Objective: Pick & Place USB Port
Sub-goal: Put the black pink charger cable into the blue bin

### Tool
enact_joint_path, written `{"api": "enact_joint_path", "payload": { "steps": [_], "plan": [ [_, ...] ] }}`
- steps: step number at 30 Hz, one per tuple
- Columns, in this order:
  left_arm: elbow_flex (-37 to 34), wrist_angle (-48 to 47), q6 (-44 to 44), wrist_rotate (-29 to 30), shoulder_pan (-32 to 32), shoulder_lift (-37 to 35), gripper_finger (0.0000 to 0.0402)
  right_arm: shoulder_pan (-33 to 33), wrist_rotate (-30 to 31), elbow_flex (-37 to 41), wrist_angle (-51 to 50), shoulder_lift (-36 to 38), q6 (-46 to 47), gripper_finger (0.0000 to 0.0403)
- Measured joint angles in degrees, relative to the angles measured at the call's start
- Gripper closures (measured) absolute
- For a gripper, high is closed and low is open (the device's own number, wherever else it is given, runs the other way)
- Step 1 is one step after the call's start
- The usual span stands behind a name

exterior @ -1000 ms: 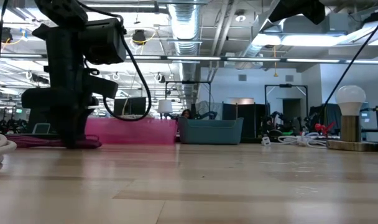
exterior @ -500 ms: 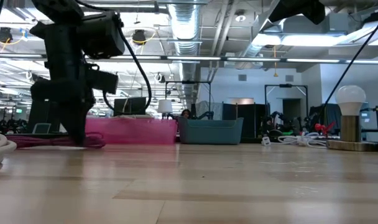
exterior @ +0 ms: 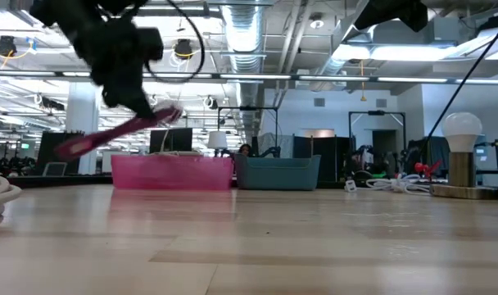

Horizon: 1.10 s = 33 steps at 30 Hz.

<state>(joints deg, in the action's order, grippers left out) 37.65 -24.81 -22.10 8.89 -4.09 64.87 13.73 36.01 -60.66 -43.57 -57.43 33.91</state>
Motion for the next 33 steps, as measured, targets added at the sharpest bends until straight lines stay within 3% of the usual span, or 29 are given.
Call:
{"api": "enact_joint_path", "payload": {
  "steps": [12, 24, 33],
  "plan": [
    [0.1, 13.9, -0.9, 2.2, 2.4, -11.2, 0.0384, 0.0, 0.0, 0.0, -1.1, 0.0, 0.0, 0.0403],
    [0.1, 32.6, 0.6, 3.7, 2.4, -11.5, 0.0384, 0.0, 0.0, 0.0, -1.0, 0.0, -2.6, 0.0403],
    [0.1, 36.1, 0.8, 3.8, 2.4, -11.5, 0.0384, -1.7, 0.0, 0.0, 0.8, 0.0, -3.0, 0.0403]
  ]
}}
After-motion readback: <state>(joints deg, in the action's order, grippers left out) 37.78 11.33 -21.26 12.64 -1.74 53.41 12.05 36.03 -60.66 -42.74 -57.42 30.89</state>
